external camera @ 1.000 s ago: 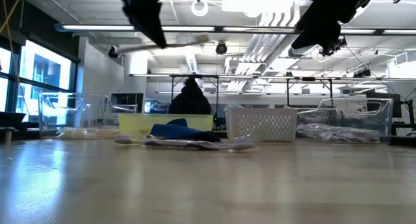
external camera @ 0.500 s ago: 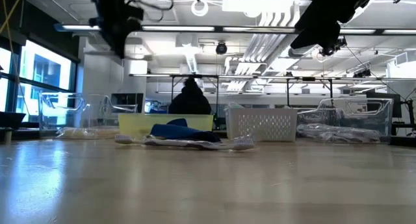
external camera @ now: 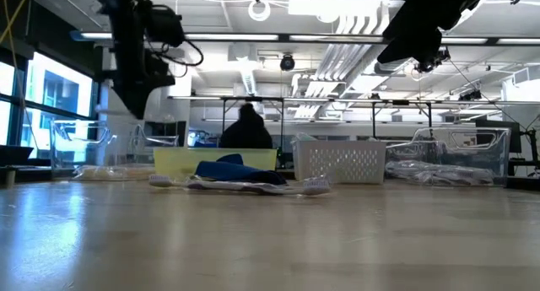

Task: Pick & Place Toothbrushes
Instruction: Put the violet toothbrush into the right transparent bin

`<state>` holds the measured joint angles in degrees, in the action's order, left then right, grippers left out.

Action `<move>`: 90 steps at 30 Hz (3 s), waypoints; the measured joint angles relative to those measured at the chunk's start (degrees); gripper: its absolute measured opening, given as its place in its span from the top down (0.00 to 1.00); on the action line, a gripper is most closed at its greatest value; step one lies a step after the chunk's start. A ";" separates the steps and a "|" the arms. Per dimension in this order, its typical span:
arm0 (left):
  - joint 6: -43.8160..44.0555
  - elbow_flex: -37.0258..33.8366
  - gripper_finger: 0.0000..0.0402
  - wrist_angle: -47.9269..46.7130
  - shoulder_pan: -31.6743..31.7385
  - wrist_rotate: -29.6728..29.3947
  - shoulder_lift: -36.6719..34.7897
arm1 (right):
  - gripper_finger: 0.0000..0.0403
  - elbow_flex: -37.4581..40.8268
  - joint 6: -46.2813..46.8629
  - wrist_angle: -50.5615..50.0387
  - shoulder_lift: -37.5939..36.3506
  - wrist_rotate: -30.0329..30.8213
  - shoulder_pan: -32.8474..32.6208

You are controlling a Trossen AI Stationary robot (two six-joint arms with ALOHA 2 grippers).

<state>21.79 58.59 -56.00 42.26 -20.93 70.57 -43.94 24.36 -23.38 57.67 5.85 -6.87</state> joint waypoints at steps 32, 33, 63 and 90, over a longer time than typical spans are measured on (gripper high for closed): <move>-2.02 -11.24 0.59 12.89 8.00 2.63 0.04 | 0.42 0.00 0.02 -0.07 0.00 0.20 0.00; -2.02 -11.24 0.57 13.21 8.00 2.63 0.04 | 0.42 0.00 0.02 -0.07 0.00 0.20 0.01; -1.13 -11.24 0.53 16.32 4.00 -2.11 -0.98 | 0.42 0.00 0.04 -0.02 0.00 0.20 0.02; -20.51 -11.24 0.53 44.54 -43.97 -10.75 -11.34 | 0.42 0.00 -0.18 0.04 0.02 0.02 0.00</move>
<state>1.28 47.35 -11.46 -1.71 -31.68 59.22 -43.94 24.18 -23.33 57.69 5.87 -6.87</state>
